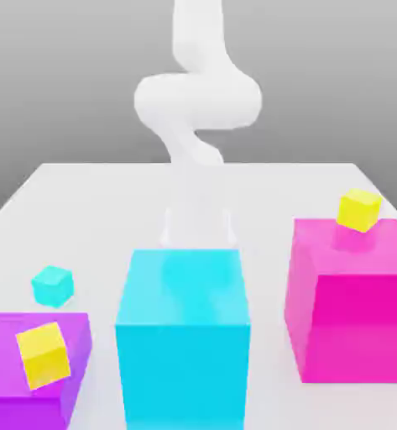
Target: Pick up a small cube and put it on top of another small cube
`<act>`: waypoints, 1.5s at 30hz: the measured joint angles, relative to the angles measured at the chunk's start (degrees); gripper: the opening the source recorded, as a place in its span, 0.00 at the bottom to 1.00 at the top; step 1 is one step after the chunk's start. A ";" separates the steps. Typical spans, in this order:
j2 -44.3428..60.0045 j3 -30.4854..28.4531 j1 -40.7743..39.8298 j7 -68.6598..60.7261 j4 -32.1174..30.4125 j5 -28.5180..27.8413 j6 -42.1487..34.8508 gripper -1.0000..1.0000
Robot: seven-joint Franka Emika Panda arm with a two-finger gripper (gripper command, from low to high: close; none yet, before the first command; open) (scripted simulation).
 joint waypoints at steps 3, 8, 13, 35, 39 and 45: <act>4.99 -0.58 -5.47 6.90 -3.84 -0.89 3.62 0.50; 12.94 -1.91 -14.13 17.79 -9.96 -2.14 9.39 0.50; 20.83 -3.89 -22.36 28.48 -16.05 -3.20 15.12 0.50; 55.72 -2.03 -45.35 43.17 -28.00 9.53 42.03 0.00; 56.35 -1.56 -45.79 43.13 -27.89 9.59 42.66 0.00; 46.56 -5.56 -43.35 47.72 -29.66 3.45 34.61 0.00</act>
